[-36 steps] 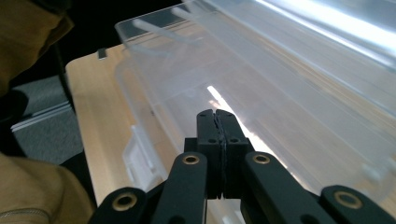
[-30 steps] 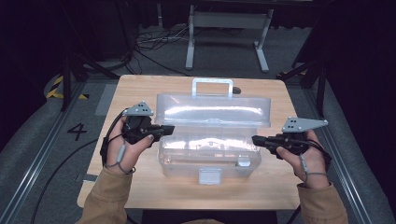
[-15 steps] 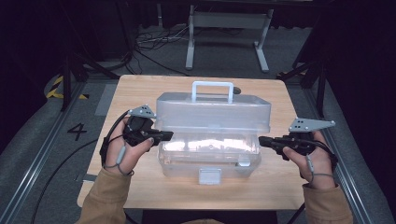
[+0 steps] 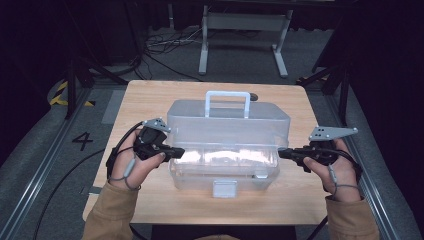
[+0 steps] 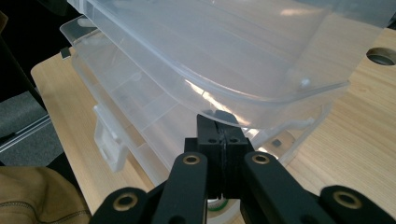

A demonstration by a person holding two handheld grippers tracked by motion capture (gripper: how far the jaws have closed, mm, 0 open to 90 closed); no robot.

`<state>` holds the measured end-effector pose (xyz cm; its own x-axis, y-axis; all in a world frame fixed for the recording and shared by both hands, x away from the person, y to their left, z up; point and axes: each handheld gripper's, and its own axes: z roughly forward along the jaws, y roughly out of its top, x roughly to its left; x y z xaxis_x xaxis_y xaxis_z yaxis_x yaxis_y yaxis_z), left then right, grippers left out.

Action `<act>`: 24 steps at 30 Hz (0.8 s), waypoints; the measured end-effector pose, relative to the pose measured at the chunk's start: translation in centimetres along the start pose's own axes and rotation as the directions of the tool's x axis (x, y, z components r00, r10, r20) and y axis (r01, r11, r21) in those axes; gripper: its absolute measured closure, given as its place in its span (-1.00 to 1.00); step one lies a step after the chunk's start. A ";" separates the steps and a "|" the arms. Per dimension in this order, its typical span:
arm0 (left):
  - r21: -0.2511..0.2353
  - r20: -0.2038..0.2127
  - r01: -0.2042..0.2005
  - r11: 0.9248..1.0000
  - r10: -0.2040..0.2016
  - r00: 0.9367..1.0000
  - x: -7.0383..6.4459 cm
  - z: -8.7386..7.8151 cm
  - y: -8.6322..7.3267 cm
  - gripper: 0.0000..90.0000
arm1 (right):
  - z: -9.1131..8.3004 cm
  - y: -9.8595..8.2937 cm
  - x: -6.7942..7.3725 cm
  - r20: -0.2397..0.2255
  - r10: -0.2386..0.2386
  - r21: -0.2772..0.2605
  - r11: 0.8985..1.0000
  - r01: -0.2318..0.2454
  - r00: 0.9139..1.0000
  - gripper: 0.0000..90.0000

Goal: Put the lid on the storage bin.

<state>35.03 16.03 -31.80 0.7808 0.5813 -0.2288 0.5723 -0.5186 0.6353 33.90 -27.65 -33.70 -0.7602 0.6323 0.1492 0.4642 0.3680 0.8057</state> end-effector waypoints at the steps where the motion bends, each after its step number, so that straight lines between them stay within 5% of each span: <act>1: 0.005 0.000 0.001 1.000 -0.001 1.000 0.0 0.0 0.0 0.99 | 0.0 0.0 0.0 -0.002 0.000 0.005 1.000 0.000 1.000 1.00; 24: 0.089 0.020 -0.018 0.996 0.016 1.000 -0.1 0.6 -0.4 0.94 | 0.2 -0.1 0.1 -0.022 0.013 0.099 0.995 -0.010 1.000 1.00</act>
<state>34.89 15.83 -32.43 0.7948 0.5602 -0.2335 0.5784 -0.5826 0.5710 33.88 -27.48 -33.92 -0.7640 0.6220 0.1719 0.5151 0.4273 0.7430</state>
